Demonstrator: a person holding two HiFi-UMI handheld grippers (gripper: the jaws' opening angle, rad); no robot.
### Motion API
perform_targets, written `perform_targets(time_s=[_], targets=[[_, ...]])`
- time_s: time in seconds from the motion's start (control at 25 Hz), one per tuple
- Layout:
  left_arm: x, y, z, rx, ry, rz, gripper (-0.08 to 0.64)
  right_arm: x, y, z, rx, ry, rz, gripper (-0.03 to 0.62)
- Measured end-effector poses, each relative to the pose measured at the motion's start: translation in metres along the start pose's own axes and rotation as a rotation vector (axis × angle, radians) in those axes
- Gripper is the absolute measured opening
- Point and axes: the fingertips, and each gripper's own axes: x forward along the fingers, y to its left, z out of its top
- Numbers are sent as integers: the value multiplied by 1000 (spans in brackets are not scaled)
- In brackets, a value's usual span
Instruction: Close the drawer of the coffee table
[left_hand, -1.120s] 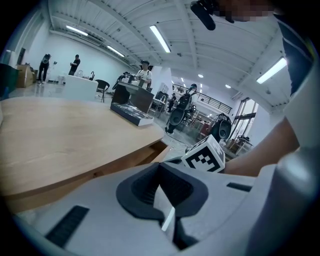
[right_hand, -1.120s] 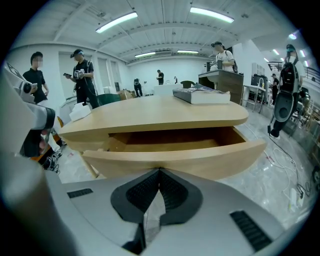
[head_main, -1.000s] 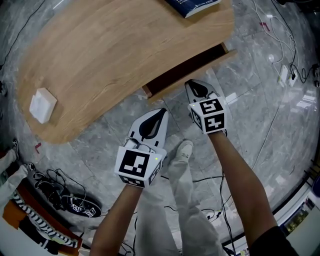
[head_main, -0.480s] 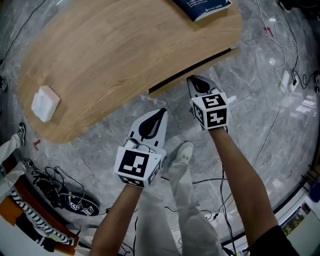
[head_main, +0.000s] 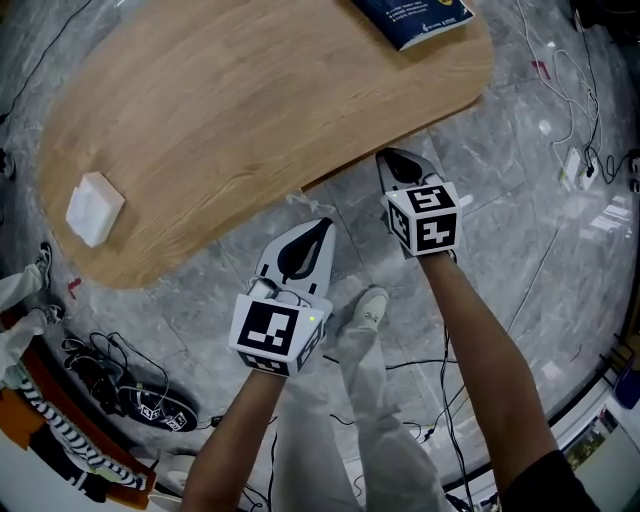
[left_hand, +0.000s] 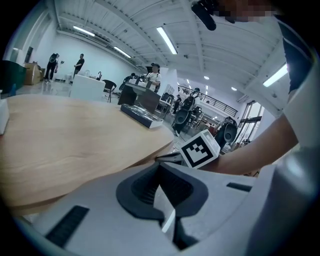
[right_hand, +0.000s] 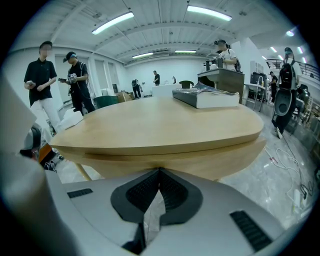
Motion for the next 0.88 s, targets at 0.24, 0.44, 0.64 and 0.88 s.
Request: perform_targets(time_s=[0.24,0.44,0.64,0.88], targets=[[-1,7,1,-7,-4,16,3,4,0,5,2,-4,3,12],[-1,7,-3,-11,-1,19,2,6,0,7,11,-9,1,12],[-1,8,-3,-14,-3,23,2,10,0,11,14,-12,3,12],[-4,9,-4,-14,-2,27,2,9,0,11,19,-18,1,12]])
